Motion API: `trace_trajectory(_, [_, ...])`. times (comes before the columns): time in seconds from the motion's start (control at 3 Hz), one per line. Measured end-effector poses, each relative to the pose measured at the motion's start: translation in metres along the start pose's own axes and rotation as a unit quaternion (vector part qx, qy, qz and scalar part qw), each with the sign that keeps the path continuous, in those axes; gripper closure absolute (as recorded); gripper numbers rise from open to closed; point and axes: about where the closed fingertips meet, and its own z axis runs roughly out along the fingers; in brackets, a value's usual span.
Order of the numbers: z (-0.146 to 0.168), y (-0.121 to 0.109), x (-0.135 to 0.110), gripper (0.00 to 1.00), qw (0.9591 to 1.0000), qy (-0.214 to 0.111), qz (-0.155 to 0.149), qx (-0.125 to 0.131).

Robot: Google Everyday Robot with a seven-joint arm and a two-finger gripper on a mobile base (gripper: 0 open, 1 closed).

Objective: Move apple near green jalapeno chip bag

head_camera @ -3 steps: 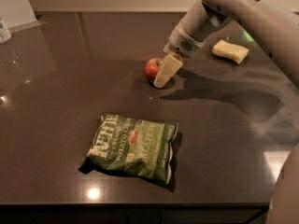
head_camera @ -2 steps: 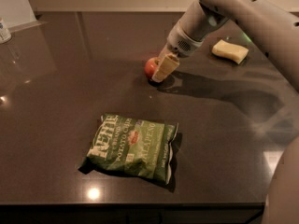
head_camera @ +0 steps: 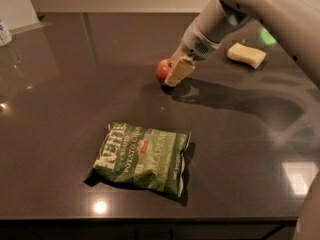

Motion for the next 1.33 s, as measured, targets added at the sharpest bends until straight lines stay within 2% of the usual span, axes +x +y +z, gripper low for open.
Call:
trace_trajectory(0.33, [-0.02,0.017,0.002,1.0,0.9996,-0.001,-0.026,-0.002])
trace_trajectory(1.0, [-0.044,0.064,0.019,1.0,0.9943,0.001,-0.099,-0.04])
trace_trajectory(1.33, [-0.041,0.081,0.027,1.0,0.9893,-0.001,-0.129,-0.068])
